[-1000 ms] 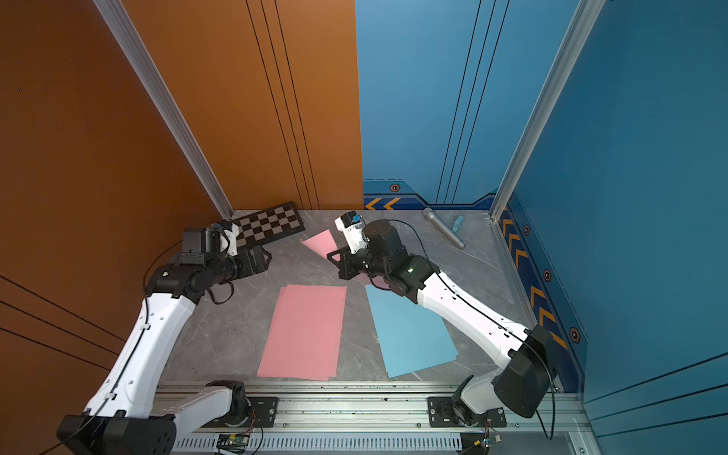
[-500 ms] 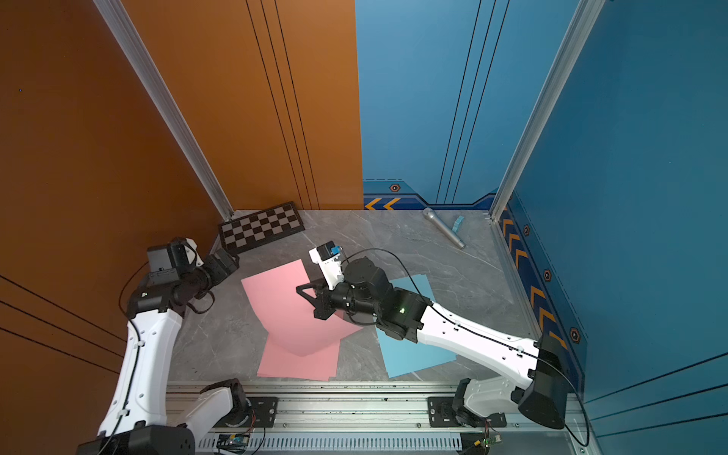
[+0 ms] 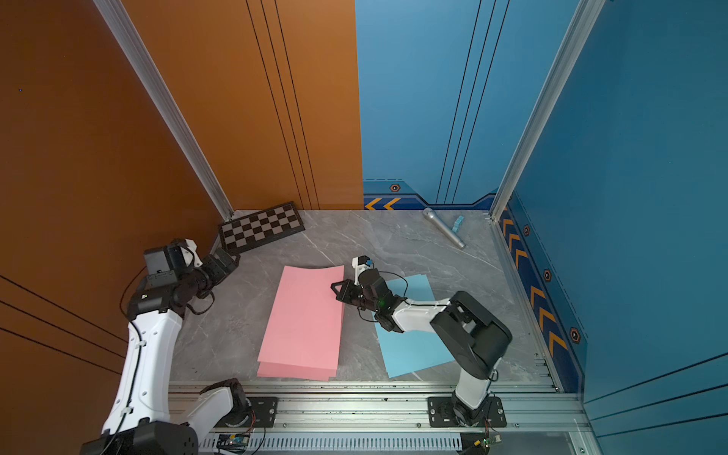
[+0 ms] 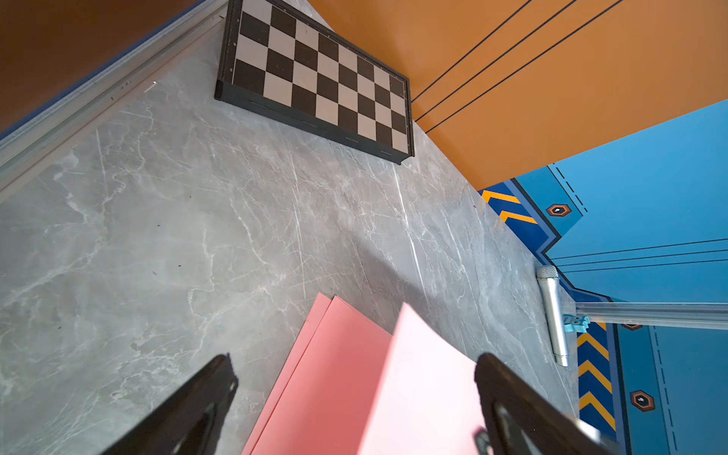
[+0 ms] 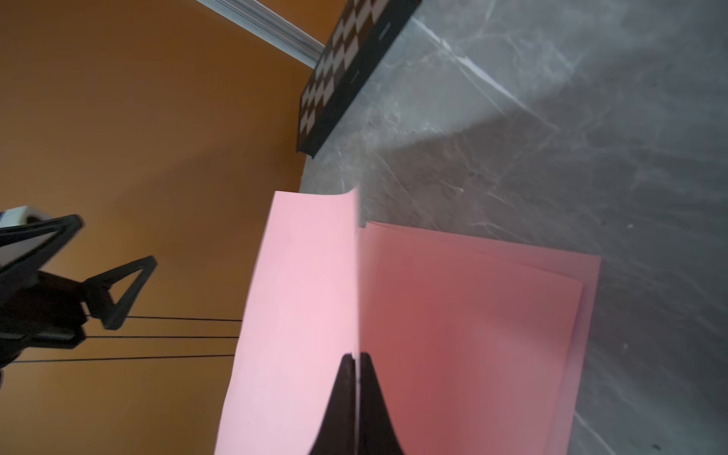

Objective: Sort the scattered colored papers by color
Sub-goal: Place the colored paper.

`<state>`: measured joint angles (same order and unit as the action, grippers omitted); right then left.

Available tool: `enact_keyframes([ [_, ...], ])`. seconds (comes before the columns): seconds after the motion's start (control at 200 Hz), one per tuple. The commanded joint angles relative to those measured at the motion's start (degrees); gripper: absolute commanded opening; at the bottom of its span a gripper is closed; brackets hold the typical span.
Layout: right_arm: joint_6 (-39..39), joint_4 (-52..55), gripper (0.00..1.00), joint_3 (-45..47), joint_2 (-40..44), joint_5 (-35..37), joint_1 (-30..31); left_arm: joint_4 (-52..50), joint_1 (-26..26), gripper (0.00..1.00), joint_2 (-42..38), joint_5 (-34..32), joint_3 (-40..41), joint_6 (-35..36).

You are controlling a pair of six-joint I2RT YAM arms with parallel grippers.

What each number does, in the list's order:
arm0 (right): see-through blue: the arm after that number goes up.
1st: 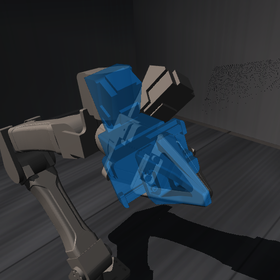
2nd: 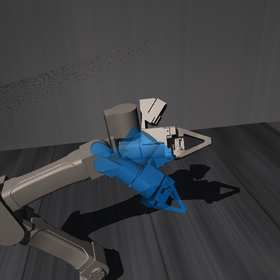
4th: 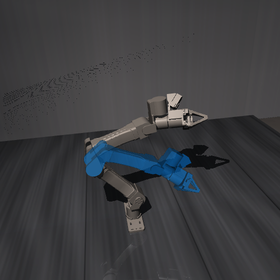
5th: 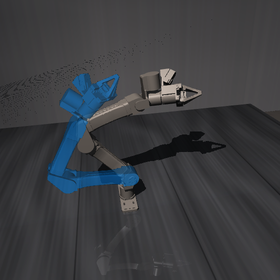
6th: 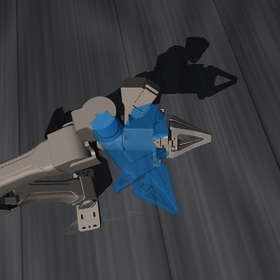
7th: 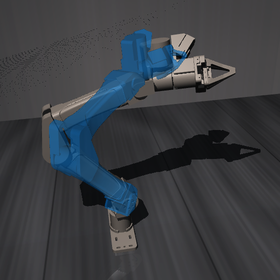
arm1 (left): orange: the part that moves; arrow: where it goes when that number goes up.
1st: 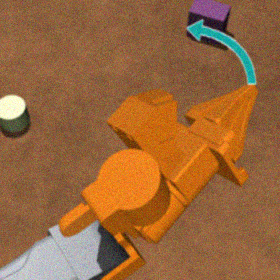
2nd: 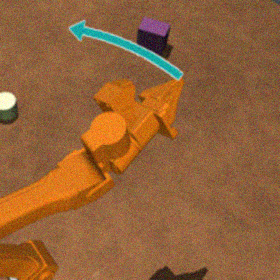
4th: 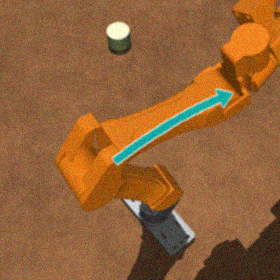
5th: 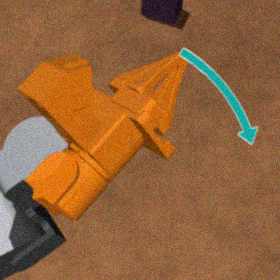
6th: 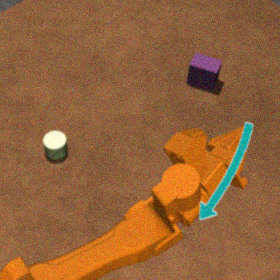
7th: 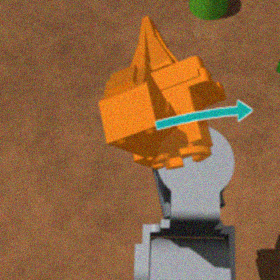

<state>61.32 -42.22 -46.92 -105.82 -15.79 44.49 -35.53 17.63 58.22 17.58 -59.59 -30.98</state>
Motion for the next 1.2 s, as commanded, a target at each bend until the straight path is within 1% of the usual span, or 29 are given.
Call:
enact_keyframes([
  [0.0,7.08,-14.90,0.00,-0.56,-5.83,-4.37,-0.73,0.81,0.57,0.98,0.01,2.75,1.94,0.44],
  [0.09,5.93,-13.98,0.00,-0.82,-8.01,-4.38,-0.81,0.83,0.64,0.98,-0.17,3.38,2.42,0.99],
  [0.215,3.52,-10.25,0.00,-1.56,-8.09,-3.82,-0.59,0.81,0.56,0.98,0.21,3.85,3.13,1.31],
  [0.37,4.33,-10.24,0.00,-2.61,-9.05,-3.88,-0.19,0.85,0.57,0.98,0.39,4.19,3.54,1.43],
  [0.465,5.29,-11.78,0.00,-1.44,-8.67,-0.67,0.75,0.81,0.57,0.98,0.11,4.12,3.87,1.56],
  [0.731,2.59,-6.11,0.00,-2.23,-7.73,4.97,2.91,0.73,0.57,0.98,-0.19,4.62,4.05,2.37],
  [0.786,1.56,-4.92,0.00,-2.55,-7.37,5.03,2.96,0.72,0.57,0.98,-0.33,4.73,3.99,2.73],
  [0.811,1.37,-4.53,0.04,-2.48,-7.03,5.61,3.06,0.72,0.56,0.98,-0.46,4.65,4.04,2.84],
  [0.856,0.94,-3.94,0.08,-2.35,-6.54,6.36,3.18,0.73,0.61,0.98,-0.64,4.50,4.13,2.86],
  [0.906,0.24,-2.22,0.15,-2.73,-6.05,6.80,3.28,0.72,0.56,0.98,-0.69,4.65,4.09,2.86],
  [0.941,-0.24,-1.54,0.21,-2.75,-5.62,7.31,3.32,0.74,0.57,0.98,-0.65,4.58,4.05,2.86],
  [1.046,-0.94,-0.71,0.25,-2.33,-4.88,7.66,3.18,0.77,0.57,0.98,-0.49,4.45,3.77,2.60],
  [1.131,-1.74,0.22,0.37,-2.21,-4.26,8.18,3.13,0.73,0.48,0.98,-0.41,4.48,3.23,2.48],
  [1.196,-2.30,0.66,0.48,-2.43,-3.75,7.71,2.88,0.72,0.41,0.98,-0.39,4.48,2.84,2.32],
])
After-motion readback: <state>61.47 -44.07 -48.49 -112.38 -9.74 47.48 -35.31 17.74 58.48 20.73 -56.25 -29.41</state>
